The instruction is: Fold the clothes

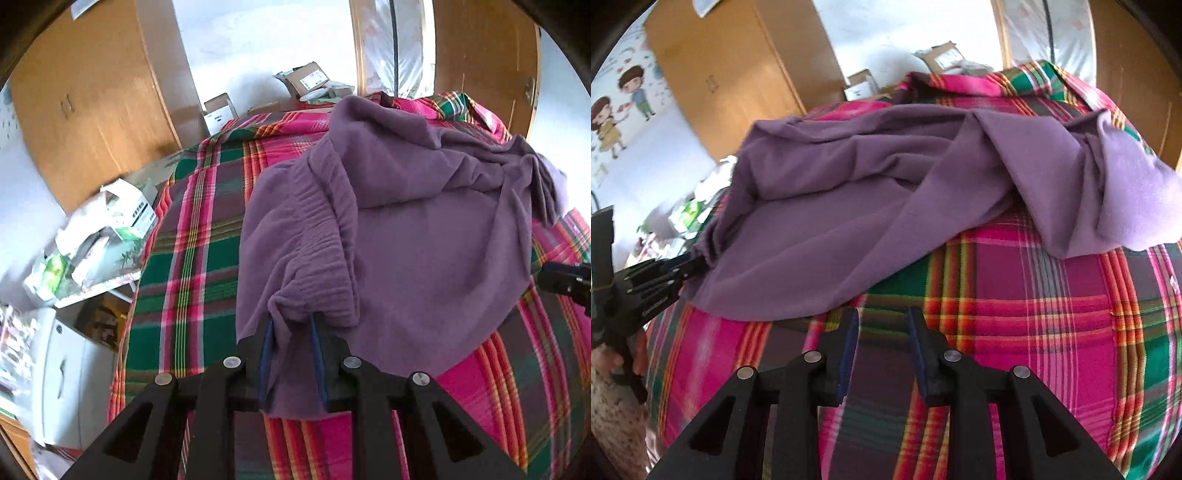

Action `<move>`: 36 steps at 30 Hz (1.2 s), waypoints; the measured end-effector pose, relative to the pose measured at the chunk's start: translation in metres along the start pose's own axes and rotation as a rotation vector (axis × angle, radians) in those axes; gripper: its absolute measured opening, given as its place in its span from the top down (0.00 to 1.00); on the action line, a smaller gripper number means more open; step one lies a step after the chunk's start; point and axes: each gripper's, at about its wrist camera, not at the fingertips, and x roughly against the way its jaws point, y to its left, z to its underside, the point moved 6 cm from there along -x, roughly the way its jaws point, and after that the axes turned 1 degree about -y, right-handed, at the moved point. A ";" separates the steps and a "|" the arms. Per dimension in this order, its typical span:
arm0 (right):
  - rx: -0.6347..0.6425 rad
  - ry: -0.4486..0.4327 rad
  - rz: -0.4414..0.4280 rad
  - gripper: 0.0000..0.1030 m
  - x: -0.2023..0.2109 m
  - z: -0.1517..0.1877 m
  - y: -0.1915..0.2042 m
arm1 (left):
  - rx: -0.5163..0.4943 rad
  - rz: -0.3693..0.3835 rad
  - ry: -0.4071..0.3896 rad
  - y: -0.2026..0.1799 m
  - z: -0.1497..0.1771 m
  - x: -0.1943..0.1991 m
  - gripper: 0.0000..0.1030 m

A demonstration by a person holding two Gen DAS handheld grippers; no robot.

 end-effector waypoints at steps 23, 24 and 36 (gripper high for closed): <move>-0.077 -0.053 -0.022 0.50 -0.008 -0.021 0.004 | 0.370 0.131 -0.093 0.074 0.008 0.024 0.81; -0.077 -0.052 -0.021 0.50 -0.008 -0.021 0.004 | 0.368 0.137 -0.094 0.071 0.009 0.024 0.81; -0.072 -0.047 -0.004 0.49 -0.013 -0.017 0.006 | 0.028 0.005 -0.137 0.024 0.012 0.024 0.81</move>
